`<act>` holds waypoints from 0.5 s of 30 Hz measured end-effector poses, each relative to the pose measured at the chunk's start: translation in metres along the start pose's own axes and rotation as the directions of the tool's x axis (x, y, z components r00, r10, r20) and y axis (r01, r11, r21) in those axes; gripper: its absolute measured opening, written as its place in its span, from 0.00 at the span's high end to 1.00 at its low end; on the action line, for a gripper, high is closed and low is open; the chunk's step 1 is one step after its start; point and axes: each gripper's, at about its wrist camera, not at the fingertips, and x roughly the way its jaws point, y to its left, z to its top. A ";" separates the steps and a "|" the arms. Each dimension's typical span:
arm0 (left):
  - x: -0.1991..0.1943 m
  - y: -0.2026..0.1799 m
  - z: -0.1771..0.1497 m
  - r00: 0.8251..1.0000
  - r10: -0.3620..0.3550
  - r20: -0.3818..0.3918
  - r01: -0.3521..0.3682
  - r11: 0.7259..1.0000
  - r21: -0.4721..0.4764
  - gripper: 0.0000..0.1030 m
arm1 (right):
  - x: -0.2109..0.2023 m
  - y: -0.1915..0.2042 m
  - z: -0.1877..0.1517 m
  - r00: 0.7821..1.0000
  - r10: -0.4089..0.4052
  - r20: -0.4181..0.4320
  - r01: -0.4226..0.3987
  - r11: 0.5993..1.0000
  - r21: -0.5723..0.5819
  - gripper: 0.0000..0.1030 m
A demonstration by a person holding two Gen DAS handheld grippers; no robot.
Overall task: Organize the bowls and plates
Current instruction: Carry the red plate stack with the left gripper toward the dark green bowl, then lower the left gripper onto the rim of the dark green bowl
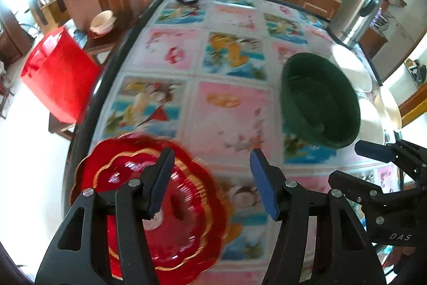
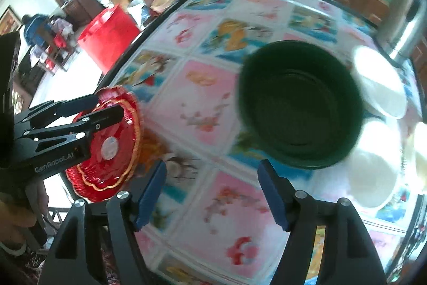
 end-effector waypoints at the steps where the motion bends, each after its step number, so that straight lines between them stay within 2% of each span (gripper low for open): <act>1: 0.002 -0.007 0.004 1.000 -0.006 -0.001 0.006 1.000 0.005 0.42 | -0.003 -0.008 0.001 1.000 -0.006 0.005 0.006 1.000 0.011 0.31; 7: 0.015 -0.041 0.027 1.000 -0.028 0.001 0.028 0.999 0.027 0.42 | -0.012 -0.056 0.004 0.999 -0.042 0.016 0.041 0.996 0.078 0.29; 15: 0.036 -0.068 0.057 1.000 -0.030 0.004 0.030 0.999 0.013 0.43 | -0.016 -0.110 0.017 0.995 -0.093 0.032 0.087 0.985 0.148 0.28</act>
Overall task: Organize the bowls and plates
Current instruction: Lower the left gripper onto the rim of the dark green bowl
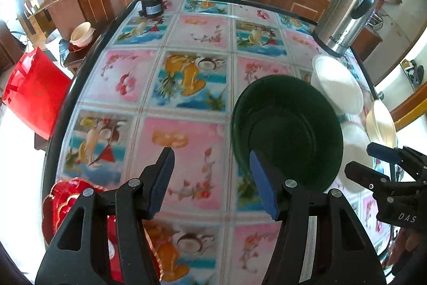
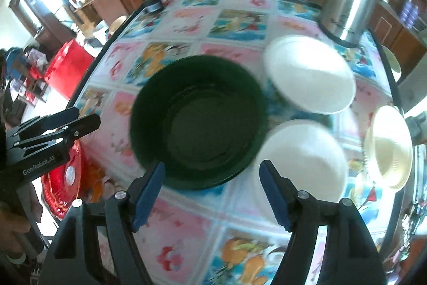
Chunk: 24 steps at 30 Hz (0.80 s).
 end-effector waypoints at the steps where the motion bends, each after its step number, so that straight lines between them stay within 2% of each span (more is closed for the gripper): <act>1: 0.002 -0.002 0.004 1.000 -0.004 -0.001 0.004 1.000 -0.006 0.43 | 0.001 -0.006 0.003 1.000 -0.008 0.002 0.008 1.000 0.008 0.28; 16: 0.025 -0.033 0.017 1.000 0.004 -0.030 -0.004 1.000 -0.013 0.43 | 0.004 -0.040 0.019 1.000 0.017 0.020 -0.018 0.998 0.058 0.28; 24: 0.041 -0.033 0.018 0.998 0.024 -0.060 -0.027 0.998 -0.054 0.43 | 0.021 -0.042 0.031 0.999 0.042 0.001 -0.042 0.999 0.026 0.27</act>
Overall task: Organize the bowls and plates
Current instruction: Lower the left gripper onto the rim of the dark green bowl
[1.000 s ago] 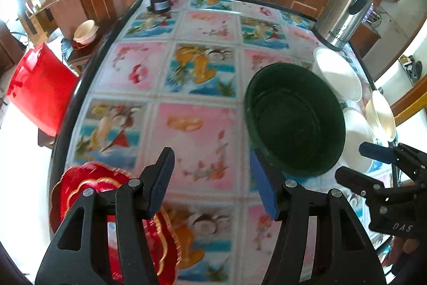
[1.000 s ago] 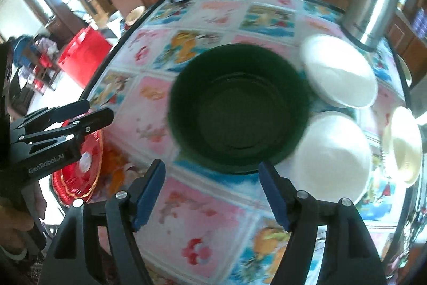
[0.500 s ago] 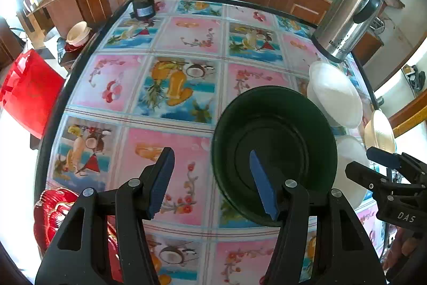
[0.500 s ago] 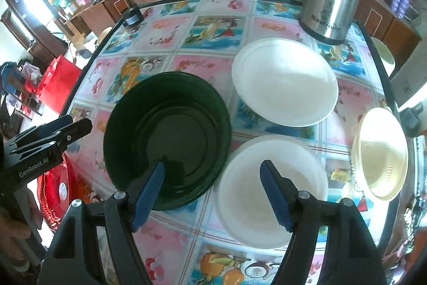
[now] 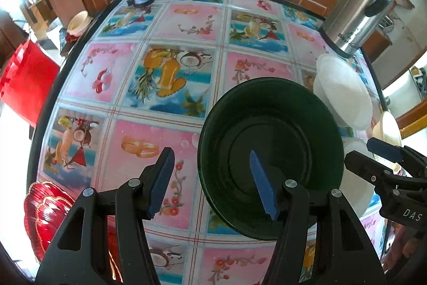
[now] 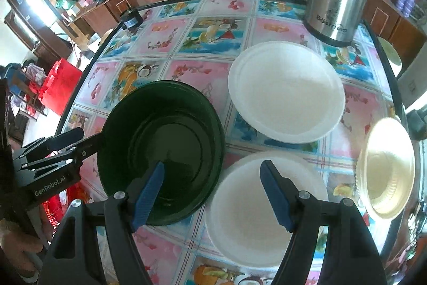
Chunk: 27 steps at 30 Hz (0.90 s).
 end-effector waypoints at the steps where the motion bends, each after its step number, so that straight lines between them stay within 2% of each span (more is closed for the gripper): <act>1: 0.002 0.001 0.000 1.000 0.002 -0.004 -0.002 1.000 -0.006 0.43 | 0.002 0.000 0.002 1.000 0.005 -0.004 -0.005 1.000 -0.003 0.27; 20: 0.036 0.002 -0.008 0.998 0.005 -0.063 -0.009 0.998 -0.057 0.43 | 0.035 -0.005 0.011 0.997 0.047 -0.069 -0.051 0.997 -0.066 0.29; 27: 0.045 -0.003 -0.012 0.997 0.005 -0.079 -0.009 0.999 -0.050 0.43 | 0.044 -0.007 0.011 0.993 0.061 -0.100 -0.068 0.995 -0.072 0.51</act>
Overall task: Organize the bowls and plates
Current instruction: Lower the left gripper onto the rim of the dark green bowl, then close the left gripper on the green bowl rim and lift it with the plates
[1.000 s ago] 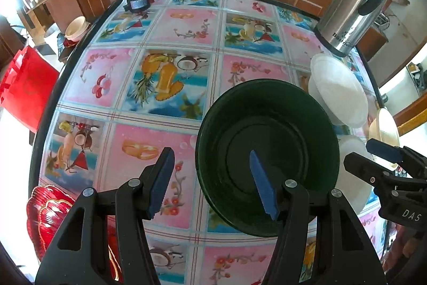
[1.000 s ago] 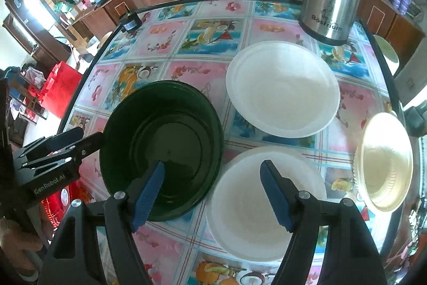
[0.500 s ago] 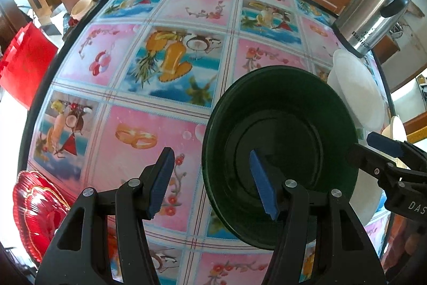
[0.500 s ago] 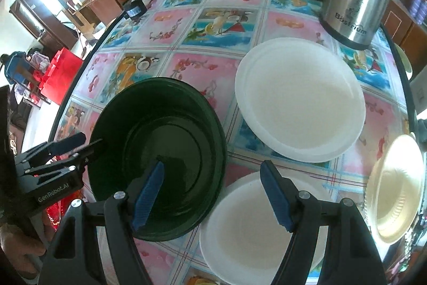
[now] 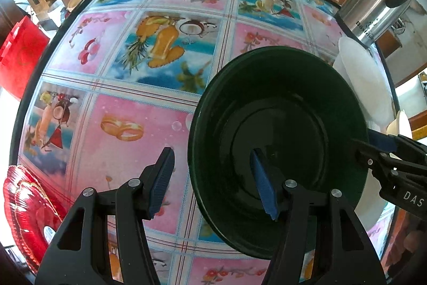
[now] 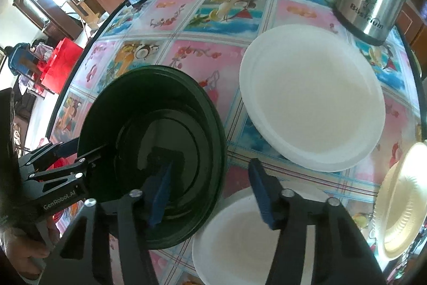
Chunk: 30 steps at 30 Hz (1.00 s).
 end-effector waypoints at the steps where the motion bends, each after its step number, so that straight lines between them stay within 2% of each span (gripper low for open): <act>1: 0.001 0.000 0.000 1.000 -0.006 0.001 0.006 1.000 -0.001 0.43 | 0.001 0.000 0.000 1.000 0.004 -0.003 -0.004 1.000 0.001 0.52; 4: 0.002 0.001 -0.001 0.999 -0.039 0.018 0.039 0.999 -0.013 0.43 | 0.004 -0.001 -0.001 1.000 0.025 -0.012 -0.025 1.000 0.006 0.66; 5: 0.003 0.001 -0.001 0.999 -0.049 0.018 0.049 0.999 -0.013 0.46 | 0.005 0.000 -0.002 0.999 0.034 -0.017 -0.034 0.999 0.005 0.74; 8: 0.005 -0.003 -0.001 1.000 -0.017 0.017 0.016 1.000 0.026 0.52 | 0.005 0.005 -0.005 0.999 0.040 -0.019 -0.041 0.999 -0.006 0.82; 11: 0.002 0.002 0.000 1.000 -0.014 0.022 0.014 1.000 0.021 0.57 | 0.001 0.007 -0.007 0.999 0.034 -0.008 -0.034 0.999 -0.007 0.82; 20: -0.040 0.017 -0.003 0.997 -0.018 0.080 0.013 0.997 0.070 0.57 | -0.027 0.035 -0.021 0.998 0.043 0.050 -0.043 0.999 -0.007 0.82; 30: -0.092 0.068 -0.031 0.992 -0.029 0.122 0.018 0.995 0.094 0.57 | -0.045 0.099 -0.043 0.996 0.048 0.069 -0.043 0.996 -0.073 0.78</act>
